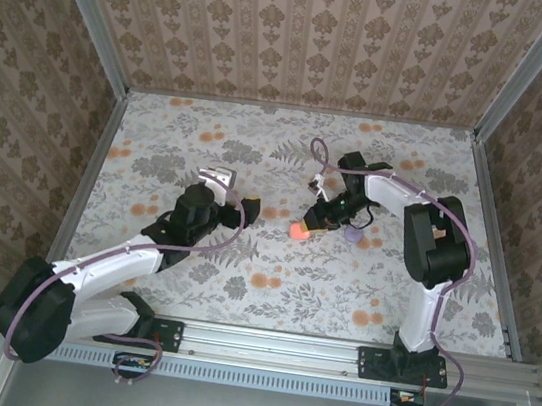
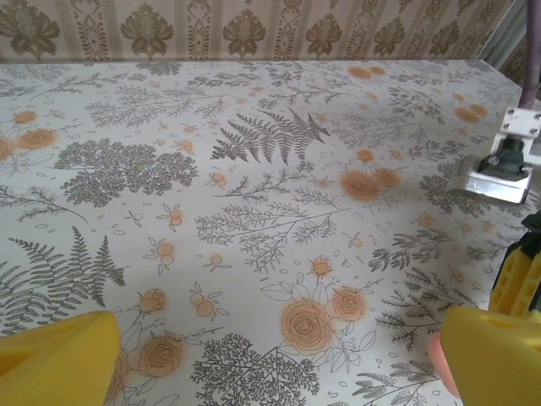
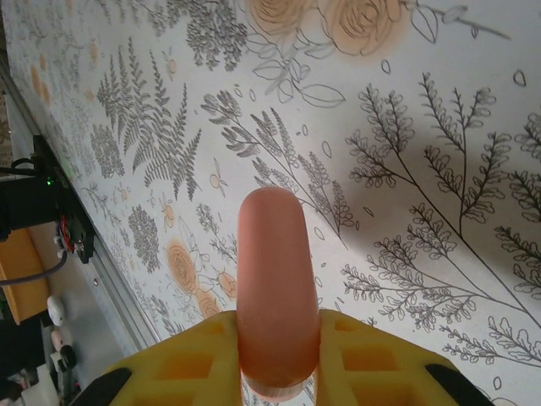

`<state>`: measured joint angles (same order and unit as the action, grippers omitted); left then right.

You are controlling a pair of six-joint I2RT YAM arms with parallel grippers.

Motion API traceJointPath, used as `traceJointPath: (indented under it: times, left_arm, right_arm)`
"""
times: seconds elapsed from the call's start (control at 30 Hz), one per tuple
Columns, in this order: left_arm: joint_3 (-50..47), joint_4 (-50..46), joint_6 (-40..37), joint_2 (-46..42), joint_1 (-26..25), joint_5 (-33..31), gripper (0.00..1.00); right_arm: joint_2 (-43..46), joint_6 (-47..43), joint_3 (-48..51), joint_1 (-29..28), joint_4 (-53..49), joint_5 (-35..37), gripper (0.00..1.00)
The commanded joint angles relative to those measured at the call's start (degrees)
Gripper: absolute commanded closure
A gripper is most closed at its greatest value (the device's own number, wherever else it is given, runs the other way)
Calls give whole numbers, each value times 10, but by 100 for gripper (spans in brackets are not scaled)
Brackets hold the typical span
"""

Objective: Insert wireless bluetooth earbuds into charging case

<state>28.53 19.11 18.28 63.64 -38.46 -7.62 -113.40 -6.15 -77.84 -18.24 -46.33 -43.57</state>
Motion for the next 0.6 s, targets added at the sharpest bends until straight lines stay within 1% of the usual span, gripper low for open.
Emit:
traceJointPath:
  times: [0.0, 0.43, 0.57]
  left_arm:
    - [-3, -4, 5, -15, 7, -16, 2]
    - [-3, -3, 0, -14, 10, -14, 2]
    - [-3, -2, -1, -14, 12, -14, 2]
  right_arm:
    - [-17, 26, -18, 4, -27, 11, 79]
    - [-48, 43, -24, 5, -25, 30, 77]
    - [-49, 51, -22, 6, -23, 44, 74]
